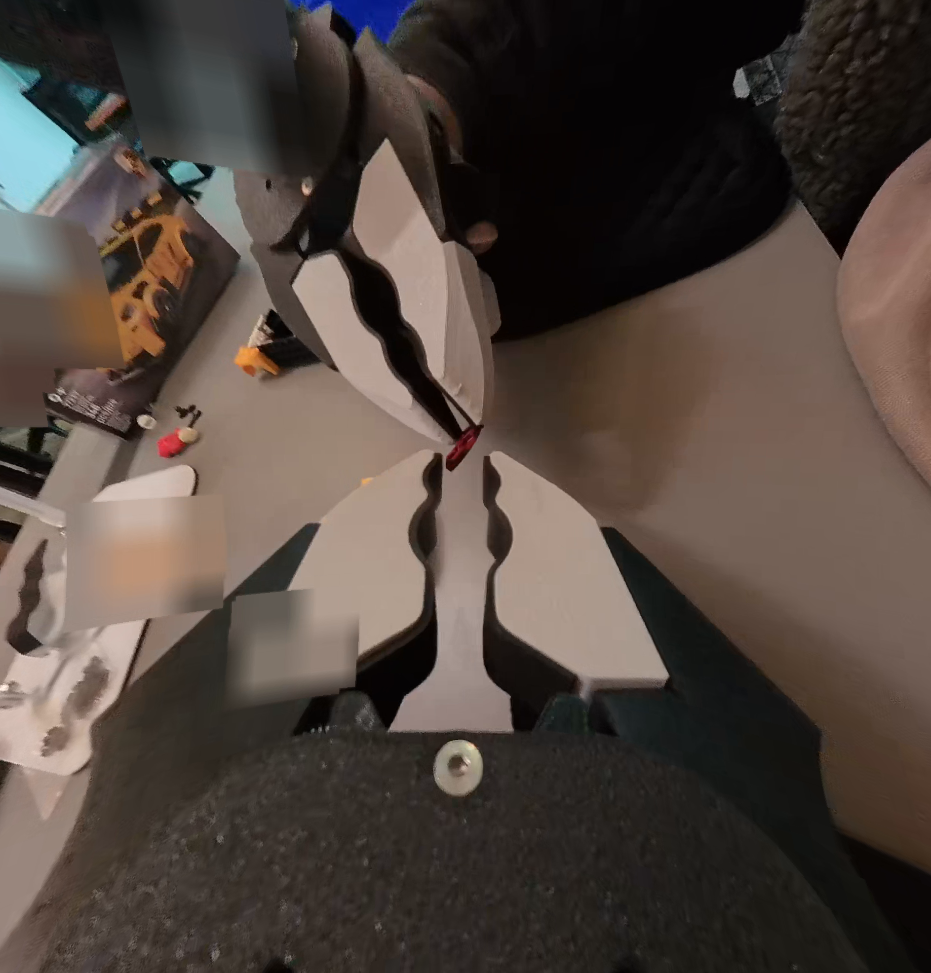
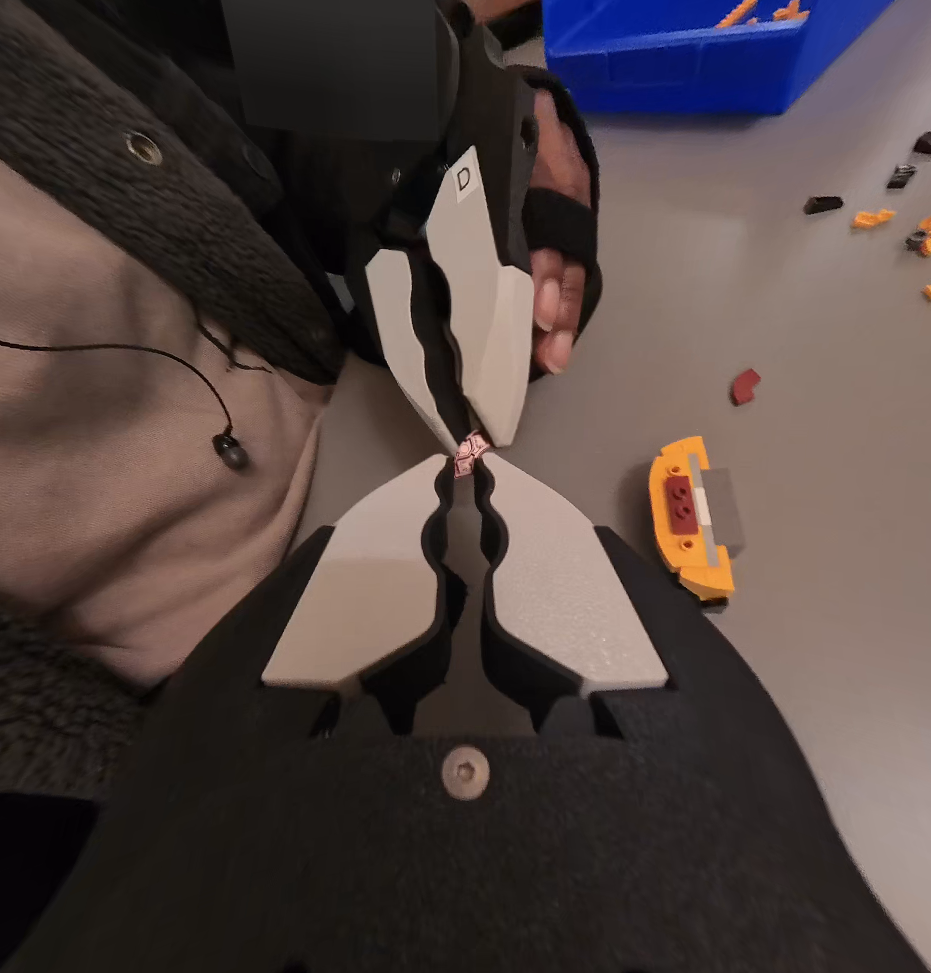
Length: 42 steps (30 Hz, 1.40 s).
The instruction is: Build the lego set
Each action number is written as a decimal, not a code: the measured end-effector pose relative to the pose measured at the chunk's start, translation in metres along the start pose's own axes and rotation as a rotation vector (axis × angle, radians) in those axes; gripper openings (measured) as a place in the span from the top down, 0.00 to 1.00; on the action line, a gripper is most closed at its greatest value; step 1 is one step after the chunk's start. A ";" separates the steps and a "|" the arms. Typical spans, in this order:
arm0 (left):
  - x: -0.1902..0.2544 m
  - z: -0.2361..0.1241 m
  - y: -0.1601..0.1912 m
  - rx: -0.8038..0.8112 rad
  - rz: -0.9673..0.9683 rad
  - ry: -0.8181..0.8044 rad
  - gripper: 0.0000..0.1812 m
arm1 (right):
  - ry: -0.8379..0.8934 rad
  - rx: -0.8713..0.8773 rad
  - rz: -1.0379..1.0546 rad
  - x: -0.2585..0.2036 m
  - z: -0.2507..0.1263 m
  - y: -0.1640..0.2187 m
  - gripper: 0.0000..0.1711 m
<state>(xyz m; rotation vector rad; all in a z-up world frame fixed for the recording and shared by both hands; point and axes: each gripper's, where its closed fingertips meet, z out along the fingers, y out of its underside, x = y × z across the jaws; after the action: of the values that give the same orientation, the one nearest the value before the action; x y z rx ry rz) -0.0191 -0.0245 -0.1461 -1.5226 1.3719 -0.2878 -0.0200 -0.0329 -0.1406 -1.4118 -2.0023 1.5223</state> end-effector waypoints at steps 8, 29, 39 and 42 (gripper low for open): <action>-0.012 -0.003 0.004 0.023 -0.288 0.014 0.98 | 0.063 0.093 -0.008 0.011 -0.009 -0.012 0.91; -0.075 -0.044 -0.030 0.434 -0.641 -0.248 0.98 | 0.176 0.689 0.506 0.026 -0.026 -0.091 0.91; -0.083 -0.049 -0.030 0.285 -0.332 -0.545 0.98 | 0.290 0.707 0.484 0.031 -0.023 -0.100 0.95; -0.077 -0.044 -0.027 0.284 -0.361 -0.455 0.95 | 0.336 0.533 0.330 0.032 -0.024 -0.096 0.95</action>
<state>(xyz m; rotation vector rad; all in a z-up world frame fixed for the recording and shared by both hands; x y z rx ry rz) -0.0600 0.0130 -0.0721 -1.4740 0.6671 -0.3193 -0.0704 0.0093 -0.0603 -1.6626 -1.1002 1.6427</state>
